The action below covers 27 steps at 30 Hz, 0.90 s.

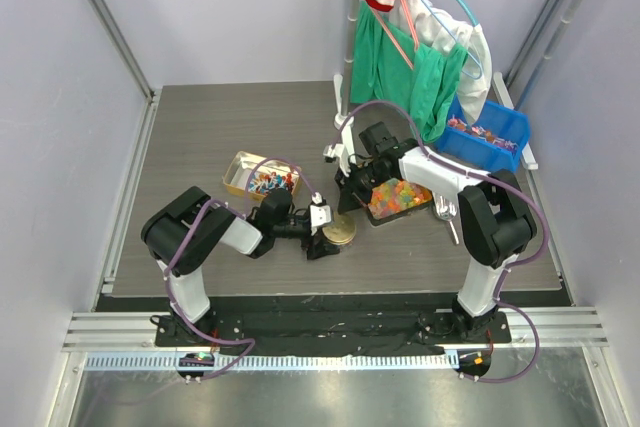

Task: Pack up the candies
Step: Screw the bottle lid onto the packing bottle.

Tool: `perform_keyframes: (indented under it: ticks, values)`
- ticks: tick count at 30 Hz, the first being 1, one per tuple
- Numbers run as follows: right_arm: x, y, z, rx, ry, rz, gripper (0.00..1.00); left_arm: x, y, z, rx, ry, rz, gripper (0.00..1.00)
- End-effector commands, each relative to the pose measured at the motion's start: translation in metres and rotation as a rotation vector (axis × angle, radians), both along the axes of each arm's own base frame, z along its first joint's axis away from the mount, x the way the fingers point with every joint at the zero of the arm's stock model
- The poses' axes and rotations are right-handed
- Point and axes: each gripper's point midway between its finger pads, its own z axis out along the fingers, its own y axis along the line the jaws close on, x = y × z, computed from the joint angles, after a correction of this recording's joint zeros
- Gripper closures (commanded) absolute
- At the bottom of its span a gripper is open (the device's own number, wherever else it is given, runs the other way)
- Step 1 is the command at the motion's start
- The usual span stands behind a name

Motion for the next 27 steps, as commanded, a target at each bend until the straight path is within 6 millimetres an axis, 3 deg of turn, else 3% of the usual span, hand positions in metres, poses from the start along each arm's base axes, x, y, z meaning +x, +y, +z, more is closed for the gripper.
perform_keyframes:
  ticks: [1, 6, 8, 10, 16, 20, 27]
  values:
    - [-0.016, -0.011, 0.000, -0.039, 0.036, 0.016, 0.93, 0.005, 0.003, -0.009, 0.035, -0.002, 0.020, 0.49]
    - [-0.013, -0.012, 0.004, -0.032, 0.029, 0.007, 0.92, 0.005, 0.004, -0.009, 0.036, 0.001, 0.020, 0.49]
    - [-0.009, -0.011, 0.007, -0.026, 0.019, 0.004, 0.81, 0.004, 0.004, -0.009, 0.036, 0.003, 0.021, 0.49]
    - [-0.004, -0.008, 0.010, -0.020, 0.012, 0.001, 0.79, 0.005, 0.003, -0.009, 0.035, 0.003, 0.020, 0.49]
    - [0.005, 0.001, 0.015, 0.001, 0.019, 0.003, 0.82, 0.005, 0.003, -0.009, 0.037, 0.001, 0.020, 0.49]
    - [-0.002, -0.002, 0.007, -0.016, 0.051, 0.018, 0.88, 0.005, 0.003, -0.009, 0.038, -0.001, 0.021, 0.50]
    - [-0.020, -0.015, -0.004, -0.058, 0.096, 0.051, 0.88, 0.006, 0.003, -0.009, 0.039, 0.000, 0.022, 0.50]
